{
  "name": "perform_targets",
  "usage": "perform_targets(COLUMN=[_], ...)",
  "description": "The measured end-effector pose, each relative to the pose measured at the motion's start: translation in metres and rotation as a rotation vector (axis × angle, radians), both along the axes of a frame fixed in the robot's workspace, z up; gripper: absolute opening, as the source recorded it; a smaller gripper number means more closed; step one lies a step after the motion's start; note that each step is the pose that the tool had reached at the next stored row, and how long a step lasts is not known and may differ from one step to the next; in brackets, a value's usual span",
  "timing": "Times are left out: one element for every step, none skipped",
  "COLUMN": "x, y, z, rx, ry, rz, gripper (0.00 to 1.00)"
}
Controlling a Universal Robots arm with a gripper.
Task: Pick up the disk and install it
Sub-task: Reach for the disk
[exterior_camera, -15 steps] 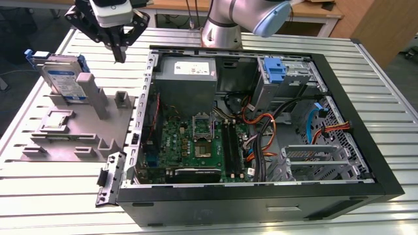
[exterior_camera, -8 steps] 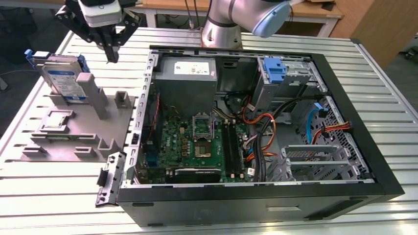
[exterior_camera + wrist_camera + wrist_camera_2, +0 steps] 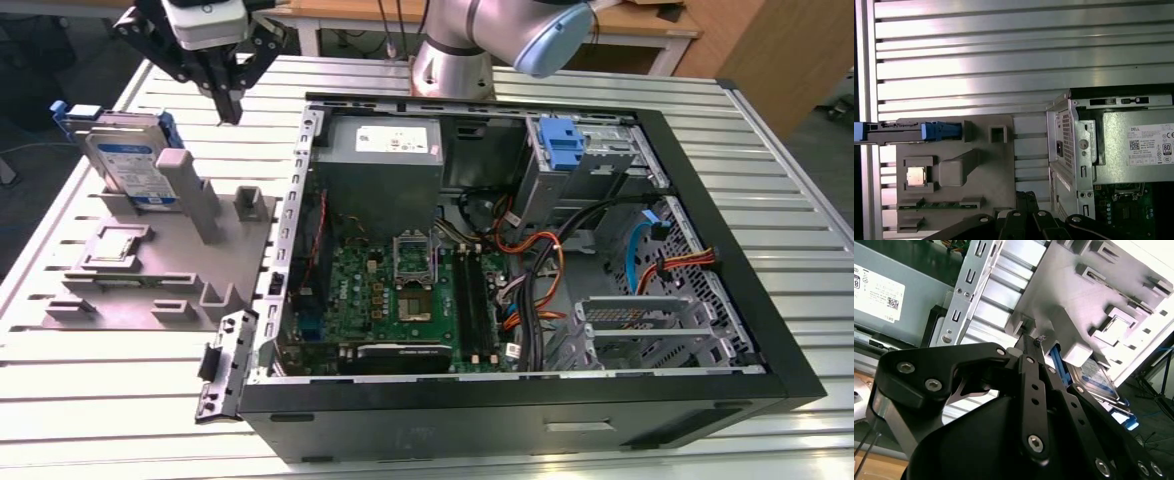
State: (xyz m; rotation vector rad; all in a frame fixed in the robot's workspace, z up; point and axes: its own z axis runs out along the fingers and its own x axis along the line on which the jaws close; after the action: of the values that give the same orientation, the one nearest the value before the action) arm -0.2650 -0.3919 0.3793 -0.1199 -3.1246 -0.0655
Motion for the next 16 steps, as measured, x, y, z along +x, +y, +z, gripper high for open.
perform_targets(x=[-0.0001,-0.0001,-0.0004,-0.0016,-0.0032,-0.0053,-0.0077,-0.0101,-0.0122,-0.0137,-0.0144,-0.0144,-0.0145,-0.0146,-0.0146,-0.0147], y=[0.0011,0.0018,0.0020,0.0021,0.0023,0.0024,0.0025,0.0025,0.0026,0.0026,0.0026,0.0026,0.0026,0.0026,0.0026,0.0026], z=[0.0000,0.0000,0.0000,0.0000,-0.0001,-0.0001,-0.0002,-0.0003,-0.0004,-0.0004,-0.0004,-0.0005,-0.0004,-0.0004,-0.0004,-0.0004], rx=[0.0000,0.0000,0.0000,0.0000,-0.0001,0.0000,0.0000,0.0000,0.0000,0.0000,0.0001,0.0001,0.0000,0.0000,0.0000,0.0000], ry=[0.0001,0.0001,0.0000,0.0000,0.0001,0.0000,0.0000,0.0000,0.0000,0.0000,-0.0001,-0.0001,0.0001,0.0001,0.0000,0.0000], rz=[0.000,0.000,0.000,0.000,0.000,0.000,0.000,0.000,0.000,0.000,0.000,0.000,0.000,0.000,0.000,0.000], gripper=[0.10,0.10,0.10,0.10,0.10,0.10,0.10,0.10,0.10,0.10,0.10,0.10,0.10,0.10,0.10,0.10])
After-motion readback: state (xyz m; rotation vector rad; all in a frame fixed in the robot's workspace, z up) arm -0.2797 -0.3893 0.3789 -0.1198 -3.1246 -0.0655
